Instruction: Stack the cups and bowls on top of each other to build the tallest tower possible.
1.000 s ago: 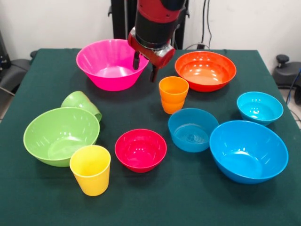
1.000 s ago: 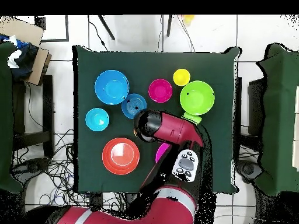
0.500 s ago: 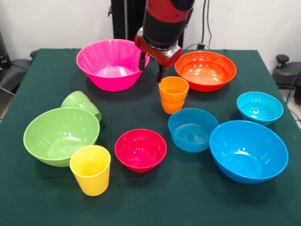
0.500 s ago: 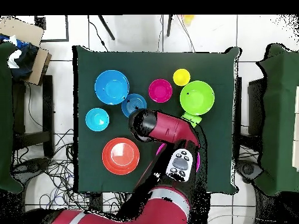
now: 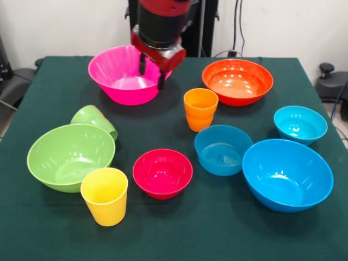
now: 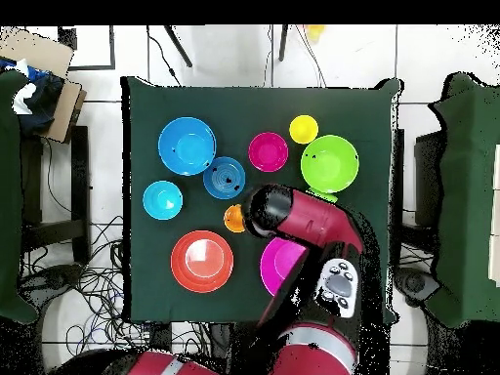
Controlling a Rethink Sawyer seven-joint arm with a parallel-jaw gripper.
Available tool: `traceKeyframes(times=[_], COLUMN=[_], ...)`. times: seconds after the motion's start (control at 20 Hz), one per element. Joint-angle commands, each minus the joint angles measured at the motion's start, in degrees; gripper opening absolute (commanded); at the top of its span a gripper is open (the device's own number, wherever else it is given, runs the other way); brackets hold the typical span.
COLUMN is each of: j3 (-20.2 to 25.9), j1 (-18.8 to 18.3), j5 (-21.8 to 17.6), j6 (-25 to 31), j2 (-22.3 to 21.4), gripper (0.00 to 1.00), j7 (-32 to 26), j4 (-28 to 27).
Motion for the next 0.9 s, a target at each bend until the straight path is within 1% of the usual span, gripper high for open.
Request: traceKeyframes(times=[0.05,0.1,0.2,0.4,0.9], j3=[5.87,6.05,7.83,7.82,7.52], j1=[-3.08,-3.32,-4.61,-3.65,-3.18], j5=[-5.43,-5.81,-5.56,-5.34,-5.67], j6=[-3.71,-3.63,-3.16,-3.33,-2.21], j2=[0.49,0.16,-0.45,-0.72,-0.77], gripper=[1.00,1.00,1.00,1.00,1.00], j7=[-2.75,-3.04,-3.96,-1.37,-0.70], j4=[1.42,1.58,2.55,3.22,2.54])
